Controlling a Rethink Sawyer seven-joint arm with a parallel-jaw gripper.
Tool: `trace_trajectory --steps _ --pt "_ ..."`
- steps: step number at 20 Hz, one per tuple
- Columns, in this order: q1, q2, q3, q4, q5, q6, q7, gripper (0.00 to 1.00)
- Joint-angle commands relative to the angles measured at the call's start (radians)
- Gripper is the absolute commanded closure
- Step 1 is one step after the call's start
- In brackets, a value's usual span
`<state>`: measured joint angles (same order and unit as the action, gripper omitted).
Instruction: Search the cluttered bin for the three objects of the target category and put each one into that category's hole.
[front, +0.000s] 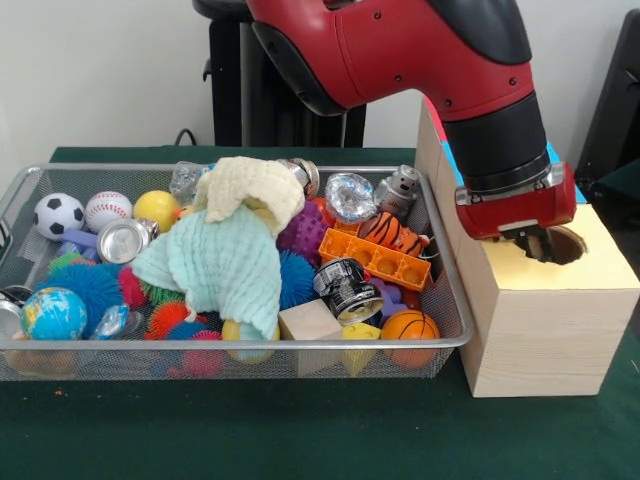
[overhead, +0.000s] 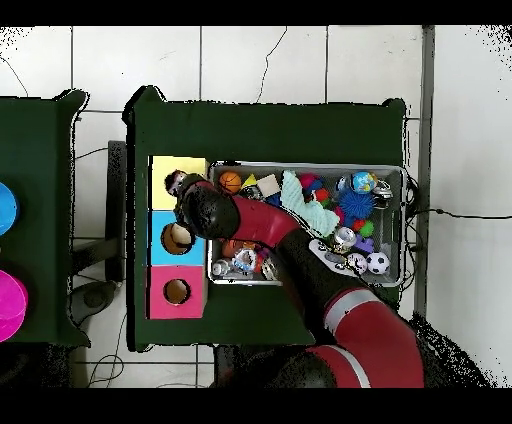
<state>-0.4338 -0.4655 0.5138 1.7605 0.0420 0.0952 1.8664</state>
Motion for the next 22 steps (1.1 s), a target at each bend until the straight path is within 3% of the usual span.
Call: trace_trajectory --steps 1,6,17,22 --pt "-0.063 0.109 0.019 0.122 -0.038 0.102 0.07 1.0" --pt "-0.096 0.106 0.075 0.146 -0.04 0.102 0.069 1.0" --pt "-0.174 0.011 0.203 0.232 0.0 0.134 0.099 1.0" --pt "-0.205 -0.015 0.267 0.23 0.026 0.134 0.116 1.0"
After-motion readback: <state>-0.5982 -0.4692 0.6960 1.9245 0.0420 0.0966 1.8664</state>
